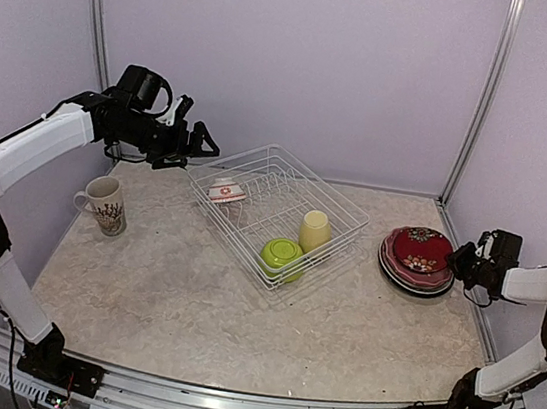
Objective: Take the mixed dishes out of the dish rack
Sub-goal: Place the plate with another plate.
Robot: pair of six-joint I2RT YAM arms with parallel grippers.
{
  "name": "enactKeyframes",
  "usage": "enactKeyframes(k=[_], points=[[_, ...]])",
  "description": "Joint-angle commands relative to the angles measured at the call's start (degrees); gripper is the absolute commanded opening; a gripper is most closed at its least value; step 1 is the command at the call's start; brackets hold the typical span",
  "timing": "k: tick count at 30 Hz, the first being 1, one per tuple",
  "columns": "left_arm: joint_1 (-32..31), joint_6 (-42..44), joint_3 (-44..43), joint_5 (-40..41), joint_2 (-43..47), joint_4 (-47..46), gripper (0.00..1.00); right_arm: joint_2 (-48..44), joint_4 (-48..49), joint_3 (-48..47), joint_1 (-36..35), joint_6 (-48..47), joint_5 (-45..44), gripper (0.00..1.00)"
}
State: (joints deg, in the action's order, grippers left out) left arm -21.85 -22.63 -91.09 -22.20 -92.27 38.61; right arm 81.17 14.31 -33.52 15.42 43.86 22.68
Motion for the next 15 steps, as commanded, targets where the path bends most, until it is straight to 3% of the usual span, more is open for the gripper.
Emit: enactKeyframes(k=[1, 7, 15], points=[[-0.28, 0.13, -1.33, -0.48, -0.2, 0.1, 0.99, 0.78, 2.33, -0.49, 0.36, -2.66, 0.32, 0.0], [-0.29, 0.1, -1.24, -0.47, -0.23, 0.12, 0.99, 2.89, -3.4, -2.72, 0.4, -7.2, 0.01, 0.01], [-0.34, 0.21, -1.27, -0.2, 0.09, 0.15, 0.99, 1.92, -10.79, -4.72, 0.29, -12.58, -3.02, 0.42]])
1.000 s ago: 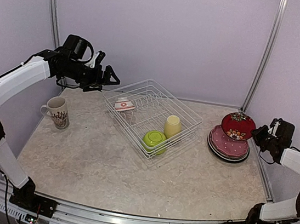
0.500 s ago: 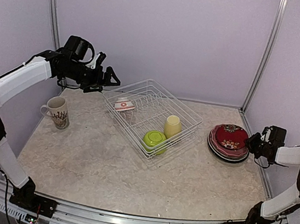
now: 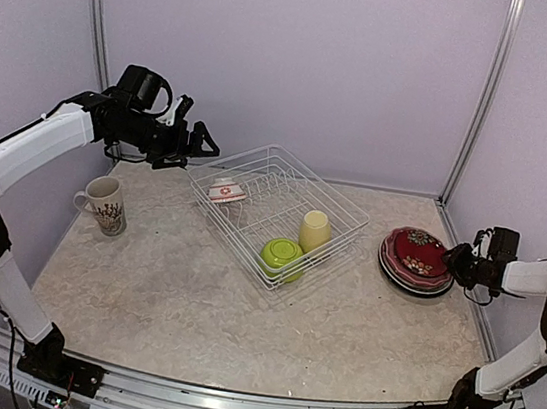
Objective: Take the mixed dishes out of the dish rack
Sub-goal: Place the plate with another plate, then adjust the dish rack at the center of the board.
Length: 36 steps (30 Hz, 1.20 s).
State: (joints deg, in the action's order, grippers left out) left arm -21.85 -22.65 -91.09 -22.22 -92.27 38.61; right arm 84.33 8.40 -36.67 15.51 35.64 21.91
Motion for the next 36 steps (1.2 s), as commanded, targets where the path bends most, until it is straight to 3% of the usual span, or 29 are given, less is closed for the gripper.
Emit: enactKeyframes(k=[1, 11, 20, 29, 36], points=[[-0.41, 0.2, -1.35, -0.09, 0.21, 0.15, 0.99, -1.83, -6.24, -2.13, 0.2, -5.0, -2.8, 0.45], [-0.82, 0.63, -1.25, 0.73, 0.36, 0.24, 0.99, -9.15, -15.11, -6.04, -3.23, -9.99, -10.13, 0.69], [-1.94, 3.36, -0.87, 7.77, -1.68, 0.71, 0.99, -11.23, -19.85, -10.48, -18.1, -16.07, -16.84, 0.91], [-2.43, 8.86, -3.13, 15.63, -7.01, 2.66, 0.99, -10.1, -22.32, -10.89, -27.38, -21.39, -19.78, 0.96], [-2.53, 9.49, -15.59, 16.65, -18.35, 9.25, 0.99, -12.01, -18.0, -7.84, -28.56, -20.94, -14.69, 0.98]])
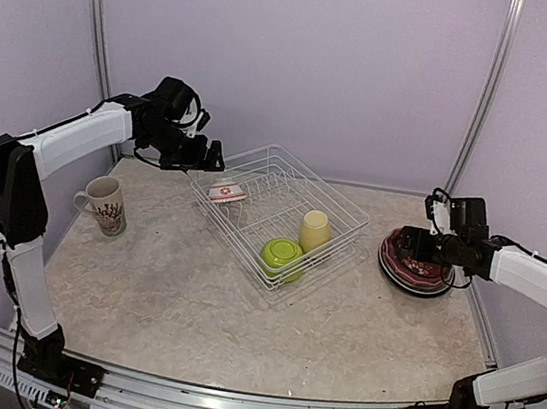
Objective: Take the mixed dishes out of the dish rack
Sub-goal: Adjust the dish rack at the center of the board.
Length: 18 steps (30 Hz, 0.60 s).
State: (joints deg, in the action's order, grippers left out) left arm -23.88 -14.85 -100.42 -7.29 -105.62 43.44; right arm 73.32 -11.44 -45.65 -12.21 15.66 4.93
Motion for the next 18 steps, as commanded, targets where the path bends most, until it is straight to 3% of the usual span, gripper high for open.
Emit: enactKeyframes(k=[1, 5, 11, 18], points=[[-0.48, 1.24, -7.9, 2.2, -6.19, 4.95, 0.99, -0.69, 1.79, 0.91, -0.88, -1.24, 2.23, 0.98], [0.03, -2.83, -13.29, 2.14, -10.73, 6.07, 0.99, -0.01, 2.19, 1.19, -1.0, -1.96, 3.47, 0.99], [0.5, -19.13, -17.14, 14.01, -15.3, 9.79, 0.98, -0.75, 3.9, 3.7, -1.15, -1.52, 4.83, 0.99], [2.8, -26.93, -14.6, 14.88, -15.92, 6.07, 0.81, -1.39, 6.81, 5.41, -1.15, -1.42, 6.46, 0.99]])
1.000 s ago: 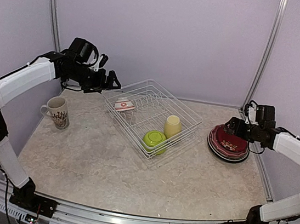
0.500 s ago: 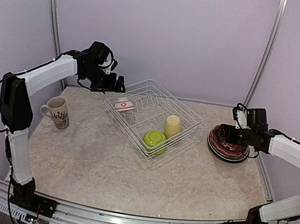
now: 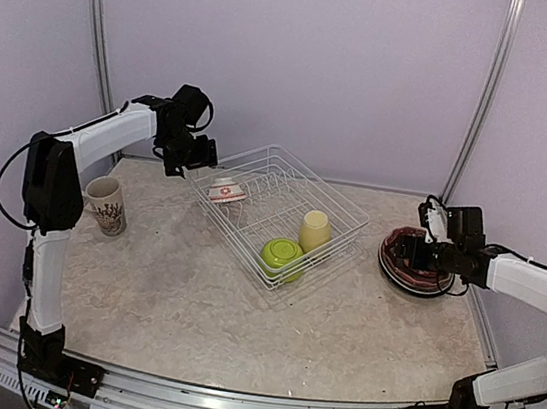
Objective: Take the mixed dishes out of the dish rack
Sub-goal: Adjust the dish rack at the center of the board.
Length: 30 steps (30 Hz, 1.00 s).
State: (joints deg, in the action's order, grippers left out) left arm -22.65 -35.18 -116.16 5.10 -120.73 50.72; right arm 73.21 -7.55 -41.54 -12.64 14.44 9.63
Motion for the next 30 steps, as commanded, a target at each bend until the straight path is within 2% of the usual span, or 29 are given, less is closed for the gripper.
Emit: enactKeyframes(k=[1, 5, 8, 16, 20, 26, 30], points=[[2.08, -6.86, 0.94, 1.84, -1.07, -1.25, 0.79, -1.45, 3.3, 1.47, -0.73, -0.2, 2.08, 0.99], [3.3, -7.71, -1.84, 1.16, -3.79, 0.94, 0.68, -2.01, 5.03, 2.51, -0.7, -0.08, 2.54, 0.99], [3.79, -8.86, -3.19, 1.17, -5.8, 2.02, 0.66, -1.91, 6.12, 3.16, -0.67, 0.35, 2.68, 1.0], [5.04, -10.61, -5.29, -2.73, -9.29, 1.28, 0.53, -0.29, 7.46, 3.48, -0.71, 0.53, 4.31, 1.0], [5.41, -10.98, -6.09, -3.11, -10.05, 2.4, 0.41, -0.03, 7.46, 3.32, -0.71, 0.72, 4.98, 1.0], [5.15, -10.44, -2.98, -2.07, -7.32, 3.72, 0.33, -0.08, 7.46, 3.13, -0.7, 1.02, 5.28, 1.0], [5.35, -10.53, 1.04, -2.71, -4.97, 4.45, 0.22, 0.41, 9.1, 3.05, -0.71, 1.24, 5.4, 1.0]])
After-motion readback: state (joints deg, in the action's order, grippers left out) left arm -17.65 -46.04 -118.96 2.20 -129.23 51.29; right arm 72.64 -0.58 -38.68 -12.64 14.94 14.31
